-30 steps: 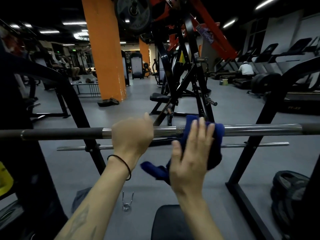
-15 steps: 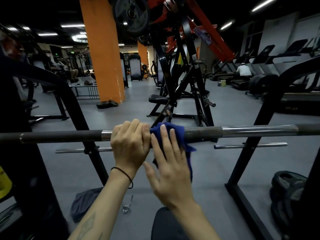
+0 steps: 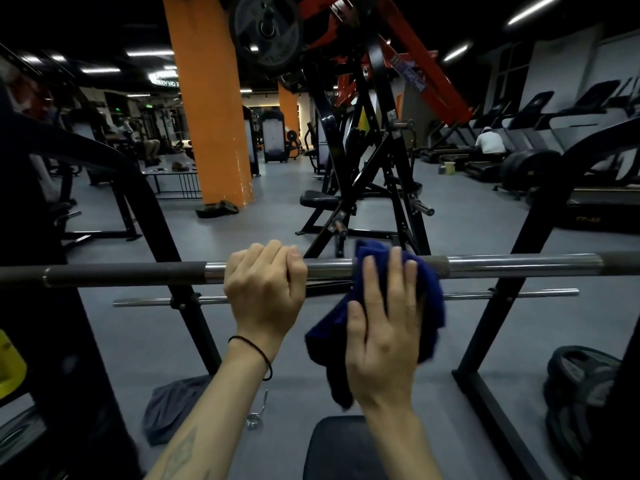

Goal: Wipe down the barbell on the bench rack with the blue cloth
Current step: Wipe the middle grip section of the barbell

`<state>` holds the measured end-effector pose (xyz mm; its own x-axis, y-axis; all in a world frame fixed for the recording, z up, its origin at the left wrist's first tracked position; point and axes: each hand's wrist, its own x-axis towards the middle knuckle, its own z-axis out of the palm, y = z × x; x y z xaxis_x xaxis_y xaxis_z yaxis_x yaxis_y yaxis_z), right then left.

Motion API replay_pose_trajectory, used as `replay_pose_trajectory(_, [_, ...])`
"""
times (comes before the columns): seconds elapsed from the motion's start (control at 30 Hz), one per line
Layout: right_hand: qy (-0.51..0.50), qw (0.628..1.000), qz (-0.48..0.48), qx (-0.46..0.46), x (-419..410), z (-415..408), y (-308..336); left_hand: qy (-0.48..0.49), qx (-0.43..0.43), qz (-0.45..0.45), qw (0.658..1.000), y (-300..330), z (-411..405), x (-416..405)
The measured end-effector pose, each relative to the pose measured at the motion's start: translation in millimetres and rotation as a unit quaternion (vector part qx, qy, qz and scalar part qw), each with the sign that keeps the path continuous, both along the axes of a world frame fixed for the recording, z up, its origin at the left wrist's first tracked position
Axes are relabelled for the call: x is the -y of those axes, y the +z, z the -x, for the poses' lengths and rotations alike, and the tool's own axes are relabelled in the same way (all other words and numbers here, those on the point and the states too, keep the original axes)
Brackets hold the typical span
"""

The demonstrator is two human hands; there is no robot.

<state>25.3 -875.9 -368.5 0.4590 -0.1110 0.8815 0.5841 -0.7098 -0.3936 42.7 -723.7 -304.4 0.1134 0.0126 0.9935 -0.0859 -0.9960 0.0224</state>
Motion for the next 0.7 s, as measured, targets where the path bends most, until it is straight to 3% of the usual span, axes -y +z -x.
replay_pose_trajectory(0.1, [0.045, 0.997, -0.043, -0.04, -31.2, 13.4, 8.9, 0.017, 0.011, 0.023, 1.0, 4.5, -0.7, 4.9])
replay_pose_trajectory(0.17, [0.079, 0.995, 0.061, -0.014, -37.1, 17.0, 9.5, 0.022, 0.006, 0.018, 1.0, 7.7, -1.1, 3.9])
replay_pose_trajectory(0.23, [0.047, 0.988, 0.142, 0.034, -13.9, 5.6, 6.8, 0.022, -0.01, 0.011, 1.0, 9.3, 0.0, 3.1])
replay_pose_trajectory(0.27, [0.025, 0.99, 0.132, 0.045, 1.0, -1.4, 4.8, 0.019, -0.018, 0.014, 1.0, 9.8, 0.5, 4.0])
replay_pose_trajectory(0.4, [0.015, 0.998, -0.058, -0.007, 1.2, -3.1, 9.3, 0.028, -0.036, 0.038, 0.998, 14.4, 0.2, 6.2])
replay_pose_trajectory(0.47, [0.056, 0.998, -0.016, -0.026, -26.5, 7.6, 14.1, 0.039, -0.073, 0.029, 0.996, 18.1, 0.9, 3.4])
replay_pose_trajectory(0.53, [0.083, 0.992, 0.096, 0.006, -32.2, 9.9, 14.7, 0.061, -0.123, 0.008, 0.99, 22.0, 3.0, 0.5])
replay_pose_trajectory(0.6, [0.069, 0.987, 0.141, 0.042, -12.3, 0.0, 14.6, 0.08, -0.208, -0.006, 0.975, 33.2, 8.9, -0.2])
replay_pose_trajectory(0.7, [0.004, 1.0, 0.019, 0.024, 7.5, -10.1, 14.0, 0.073, -0.32, 0.017, 0.945, 50.0, 9.9, 2.1])
